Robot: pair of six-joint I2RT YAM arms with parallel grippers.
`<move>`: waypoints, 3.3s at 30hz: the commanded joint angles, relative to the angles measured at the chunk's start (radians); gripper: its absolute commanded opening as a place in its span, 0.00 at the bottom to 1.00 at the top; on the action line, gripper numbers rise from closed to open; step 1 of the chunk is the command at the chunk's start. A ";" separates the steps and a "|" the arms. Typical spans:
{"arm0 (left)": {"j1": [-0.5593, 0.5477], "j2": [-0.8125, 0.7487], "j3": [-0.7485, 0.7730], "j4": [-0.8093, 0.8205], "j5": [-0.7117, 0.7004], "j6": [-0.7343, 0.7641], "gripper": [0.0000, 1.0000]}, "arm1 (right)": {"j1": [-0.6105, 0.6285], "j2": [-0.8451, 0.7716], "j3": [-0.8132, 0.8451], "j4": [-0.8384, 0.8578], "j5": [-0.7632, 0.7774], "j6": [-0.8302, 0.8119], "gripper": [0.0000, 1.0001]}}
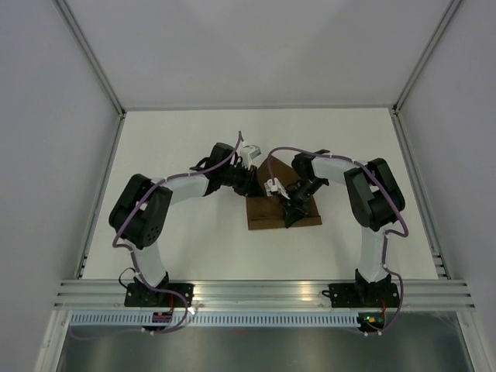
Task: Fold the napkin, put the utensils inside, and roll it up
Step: Roll the napkin with the utensil
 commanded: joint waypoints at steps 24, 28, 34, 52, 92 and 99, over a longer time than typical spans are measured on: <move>-0.462 -0.529 -0.550 0.668 -0.724 0.531 0.41 | -0.063 0.211 0.046 -0.165 0.123 0.006 0.04; -0.526 -0.492 -0.509 0.575 -0.741 0.629 0.42 | -0.064 0.205 0.038 -0.150 0.121 0.023 0.04; -0.575 -0.468 -0.480 0.491 -0.678 0.711 0.51 | -0.063 0.194 0.026 -0.130 0.124 0.037 0.04; -0.674 -0.197 -0.399 0.476 -0.616 0.827 0.53 | -0.064 0.188 0.018 -0.110 0.137 0.057 0.04; -0.638 0.040 -0.087 -0.010 -0.521 0.640 0.02 | -0.107 -0.033 -0.020 0.095 0.175 0.247 0.54; -0.594 0.073 -0.014 -0.122 -0.476 0.579 0.02 | -0.192 -0.099 0.038 0.186 0.198 0.374 0.57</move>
